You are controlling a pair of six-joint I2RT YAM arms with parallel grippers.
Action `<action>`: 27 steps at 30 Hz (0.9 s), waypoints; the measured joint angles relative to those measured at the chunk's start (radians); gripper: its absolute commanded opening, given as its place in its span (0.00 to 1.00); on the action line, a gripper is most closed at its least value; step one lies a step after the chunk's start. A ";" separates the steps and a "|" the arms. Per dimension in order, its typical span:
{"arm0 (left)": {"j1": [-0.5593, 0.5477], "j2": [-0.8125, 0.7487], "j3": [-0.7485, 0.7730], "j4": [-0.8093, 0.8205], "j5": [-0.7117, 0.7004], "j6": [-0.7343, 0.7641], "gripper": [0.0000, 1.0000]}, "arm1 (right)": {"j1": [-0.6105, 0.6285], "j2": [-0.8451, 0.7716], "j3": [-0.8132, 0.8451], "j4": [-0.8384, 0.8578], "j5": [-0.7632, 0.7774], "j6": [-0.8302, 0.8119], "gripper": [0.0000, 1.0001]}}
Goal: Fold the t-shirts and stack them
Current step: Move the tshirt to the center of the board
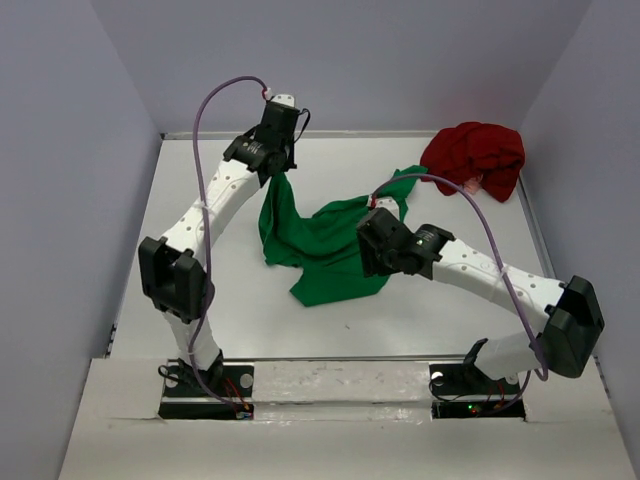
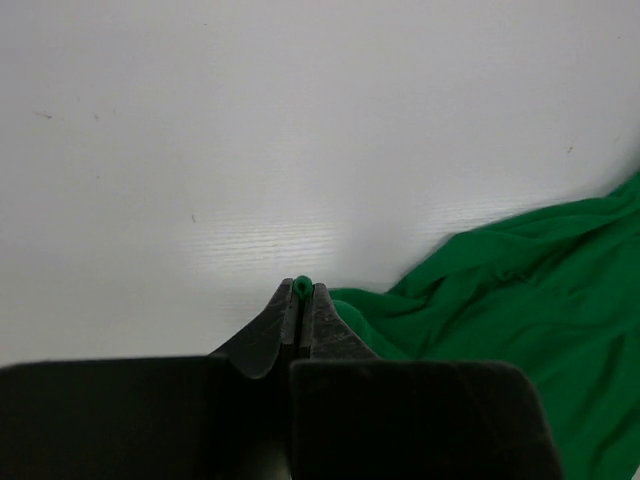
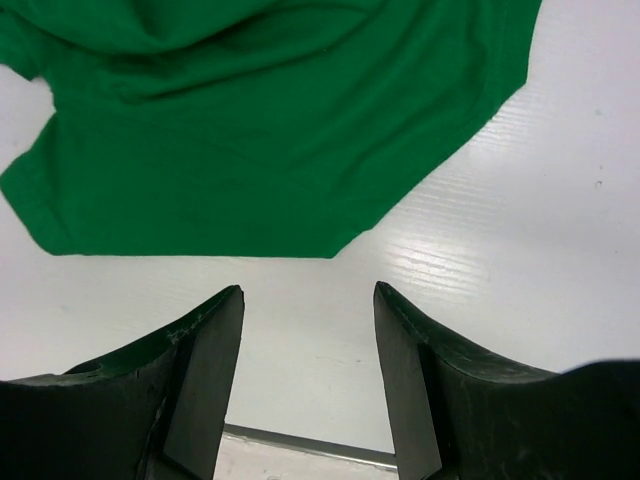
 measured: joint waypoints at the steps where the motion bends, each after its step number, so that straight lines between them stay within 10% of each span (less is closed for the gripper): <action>1: -0.002 -0.043 -0.026 -0.003 -0.018 -0.003 0.00 | 0.000 0.014 0.001 -0.006 0.006 0.003 0.61; 12: -0.021 -0.464 -0.159 -0.024 -0.129 -0.033 0.00 | 0.000 0.031 0.008 -0.003 0.002 0.024 0.57; 16: -0.034 -0.600 -0.107 -0.028 -0.121 -0.014 0.00 | 0.000 0.030 0.008 0.000 0.032 0.047 0.00; 27: -0.044 -0.713 0.349 -0.082 -0.368 0.140 0.00 | -0.303 0.042 0.217 0.020 0.161 -0.019 0.00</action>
